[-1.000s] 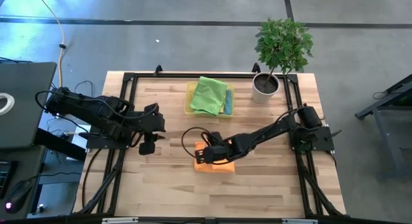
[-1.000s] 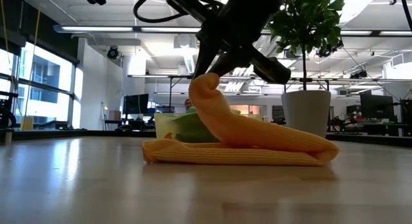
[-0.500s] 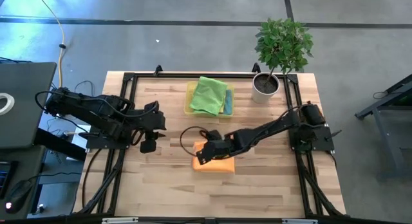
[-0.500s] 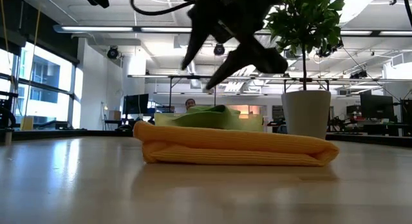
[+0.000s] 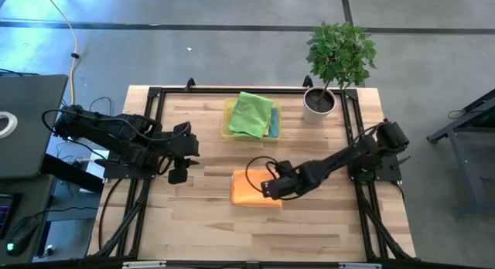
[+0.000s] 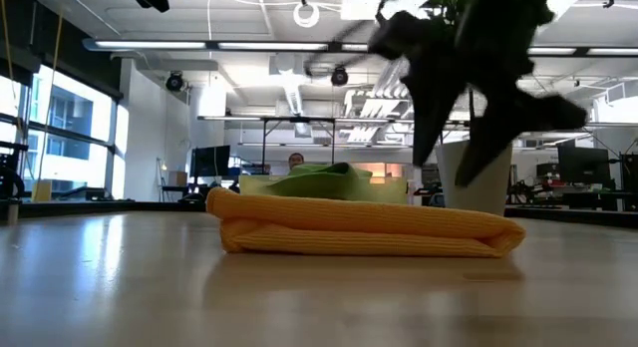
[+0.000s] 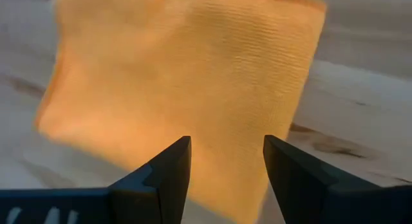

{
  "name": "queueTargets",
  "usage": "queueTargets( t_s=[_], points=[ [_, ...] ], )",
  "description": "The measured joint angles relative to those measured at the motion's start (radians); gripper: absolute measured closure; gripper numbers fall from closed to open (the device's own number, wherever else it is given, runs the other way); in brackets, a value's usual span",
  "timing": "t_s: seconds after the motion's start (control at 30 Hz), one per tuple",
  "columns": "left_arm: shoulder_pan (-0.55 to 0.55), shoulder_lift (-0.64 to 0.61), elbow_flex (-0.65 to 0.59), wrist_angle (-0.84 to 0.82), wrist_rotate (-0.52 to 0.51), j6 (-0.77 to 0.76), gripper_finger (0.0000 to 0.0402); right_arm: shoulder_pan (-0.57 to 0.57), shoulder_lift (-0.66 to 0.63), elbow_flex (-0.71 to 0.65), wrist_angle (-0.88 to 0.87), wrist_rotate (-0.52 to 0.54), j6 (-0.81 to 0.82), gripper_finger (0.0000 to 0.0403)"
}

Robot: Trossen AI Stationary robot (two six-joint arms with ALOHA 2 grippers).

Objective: Fold microfiber towels
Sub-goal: Put the folded orange microfiber cloth into the yellow bin

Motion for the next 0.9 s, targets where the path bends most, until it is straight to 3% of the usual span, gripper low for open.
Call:
queueTargets(
  t_s=[0.17,0.53,0.73,0.9],
  points=[
    [0.0,0.0,0.0,0.0,-0.002,0.026,0.0287,0.006,-0.007,-0.141,0.208,0.014,0.108,0.0215],
    [0.0,0.0,0.0,0.0,-0.002,0.032,0.0287,0.005,-0.007,-0.097,0.01,0.016,0.097,0.0215],
    [0.0,0.0,0.0,0.0,-0.002,0.035,0.0287,-0.002,-0.005,-0.171,0.177,0.006,0.165,0.0215],
    [0.0,0.0,0.0,0.0,-0.002,0.038,0.0287,-0.006,0.033,-0.18,0.206,0.02,0.184,0.0215]
  ],
)
